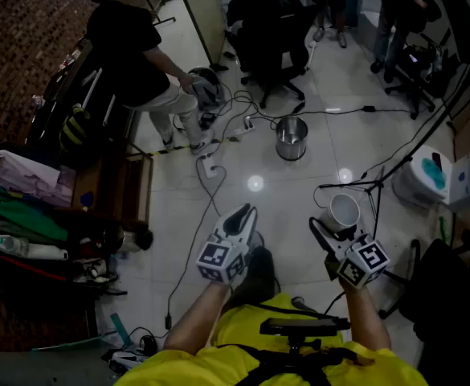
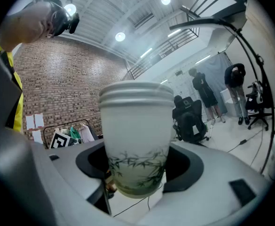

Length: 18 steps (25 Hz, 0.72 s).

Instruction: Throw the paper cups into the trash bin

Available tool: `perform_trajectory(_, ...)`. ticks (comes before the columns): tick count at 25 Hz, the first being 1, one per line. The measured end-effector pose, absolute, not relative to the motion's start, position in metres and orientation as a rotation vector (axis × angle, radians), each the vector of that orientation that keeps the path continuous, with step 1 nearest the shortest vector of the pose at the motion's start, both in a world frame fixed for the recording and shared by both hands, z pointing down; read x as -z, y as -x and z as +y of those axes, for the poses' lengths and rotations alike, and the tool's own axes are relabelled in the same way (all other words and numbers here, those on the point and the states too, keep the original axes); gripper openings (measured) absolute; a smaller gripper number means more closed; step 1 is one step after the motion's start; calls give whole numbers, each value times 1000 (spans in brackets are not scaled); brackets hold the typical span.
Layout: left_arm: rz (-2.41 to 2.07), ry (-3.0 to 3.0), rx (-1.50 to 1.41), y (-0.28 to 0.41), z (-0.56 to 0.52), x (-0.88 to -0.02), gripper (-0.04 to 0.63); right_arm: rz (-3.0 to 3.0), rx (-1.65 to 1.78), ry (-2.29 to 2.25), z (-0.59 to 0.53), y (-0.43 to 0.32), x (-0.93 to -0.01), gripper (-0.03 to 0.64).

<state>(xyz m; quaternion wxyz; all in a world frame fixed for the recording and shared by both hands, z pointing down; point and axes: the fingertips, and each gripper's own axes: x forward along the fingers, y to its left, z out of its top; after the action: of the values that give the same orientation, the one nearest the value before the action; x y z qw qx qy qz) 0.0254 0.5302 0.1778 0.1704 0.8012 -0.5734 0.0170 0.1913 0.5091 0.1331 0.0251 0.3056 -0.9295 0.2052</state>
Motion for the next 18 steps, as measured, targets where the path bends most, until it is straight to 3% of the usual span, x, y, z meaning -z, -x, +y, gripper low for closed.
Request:
perform_trajectory(9,-1566,-2370,-36,90,344,-161,58,-2830,-505,-1074,338,-86,-122,318)
perform_trajectory(18,-1525,-2376,-135,98,165,-190,58,-2785,-570,-1156,164,-81,-152,318)
